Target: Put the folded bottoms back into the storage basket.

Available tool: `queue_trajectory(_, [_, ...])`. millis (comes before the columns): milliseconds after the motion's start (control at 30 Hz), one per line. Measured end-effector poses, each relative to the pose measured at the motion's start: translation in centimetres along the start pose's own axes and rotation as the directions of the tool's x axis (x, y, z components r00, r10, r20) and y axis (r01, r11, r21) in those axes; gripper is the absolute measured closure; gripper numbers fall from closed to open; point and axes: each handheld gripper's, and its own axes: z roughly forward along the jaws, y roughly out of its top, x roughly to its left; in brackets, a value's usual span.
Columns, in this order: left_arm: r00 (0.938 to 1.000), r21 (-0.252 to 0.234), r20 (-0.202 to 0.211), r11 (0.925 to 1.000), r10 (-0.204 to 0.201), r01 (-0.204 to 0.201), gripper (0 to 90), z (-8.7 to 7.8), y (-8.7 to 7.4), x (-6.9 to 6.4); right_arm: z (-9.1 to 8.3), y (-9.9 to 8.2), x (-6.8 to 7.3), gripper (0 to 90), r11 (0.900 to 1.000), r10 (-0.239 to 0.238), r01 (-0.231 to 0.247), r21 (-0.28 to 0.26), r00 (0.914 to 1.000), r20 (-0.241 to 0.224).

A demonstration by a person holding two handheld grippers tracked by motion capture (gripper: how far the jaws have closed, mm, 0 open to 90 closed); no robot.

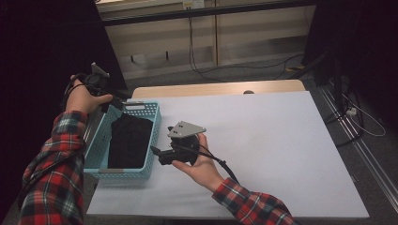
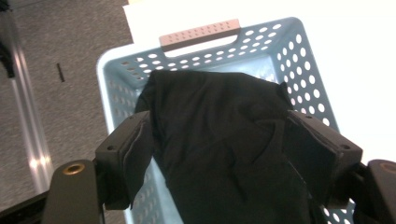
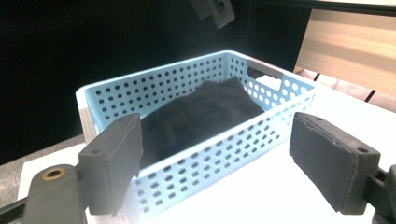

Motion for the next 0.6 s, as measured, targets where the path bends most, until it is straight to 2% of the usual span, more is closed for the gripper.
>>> queue_trajectory(267, [0.9988,-0.005,0.041,0.9996,0.028,-0.028,26.5,2.1,-1.9,-0.4,-0.7,-1.2,-1.6,13.8,0.9988,0.016,-0.015,0.047,0.9995,-0.028])
queue_trajectory(333, [0.9979,-0.006,0.056,0.9995,0.032,-0.031,29.5,2.5,-2.4,-0.5,-0.9,-1.4,-2.0,13.8,0.9978,0.011,-0.01,0.065,0.9995,-0.029])
queue_trajectory(367, [0.9978,-0.006,0.063,0.9998,0.02,-0.02,29.8,2.7,-2.6,-0.5,-1.0,-1.5,-2.2,13.8,0.9973,0.007,-0.005,0.073,0.9996,-0.028])
queue_trajectory(600, [0.9966,-0.034,0.075,0.9989,0.033,-0.031,30.1,3.5,-3.6,-0.8,-1.6,-1.9,-3.4,13.7,0.9927,0.004,0.001,0.121,0.9991,-0.042])
